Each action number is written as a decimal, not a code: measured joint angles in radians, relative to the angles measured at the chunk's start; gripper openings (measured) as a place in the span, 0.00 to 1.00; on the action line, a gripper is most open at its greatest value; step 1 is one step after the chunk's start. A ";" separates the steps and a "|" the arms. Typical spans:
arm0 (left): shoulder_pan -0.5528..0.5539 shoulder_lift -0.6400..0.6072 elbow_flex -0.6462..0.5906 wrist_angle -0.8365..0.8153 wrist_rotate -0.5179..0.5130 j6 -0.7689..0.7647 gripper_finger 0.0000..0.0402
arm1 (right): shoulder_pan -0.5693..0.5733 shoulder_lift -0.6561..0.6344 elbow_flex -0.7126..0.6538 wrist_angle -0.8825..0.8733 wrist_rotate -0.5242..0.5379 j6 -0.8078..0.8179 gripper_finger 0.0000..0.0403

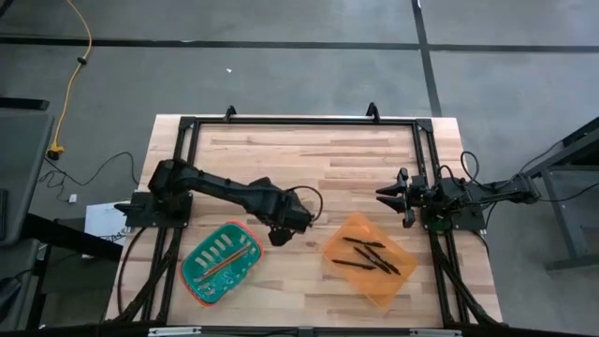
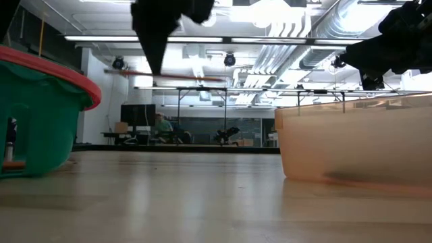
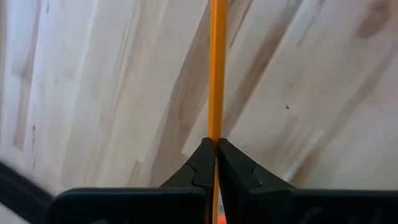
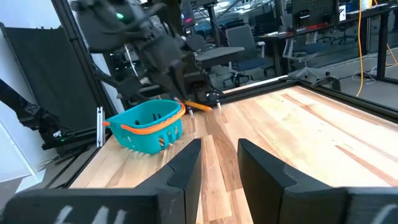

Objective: Sort pens & pencils
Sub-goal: Put the yellow pencil into the blue bin

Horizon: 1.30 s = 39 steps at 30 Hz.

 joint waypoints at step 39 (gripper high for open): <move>-0.561 -0.013 -0.071 -0.111 0.011 -0.786 0.00 | 0.000 0.000 0.000 0.000 0.000 0.000 0.24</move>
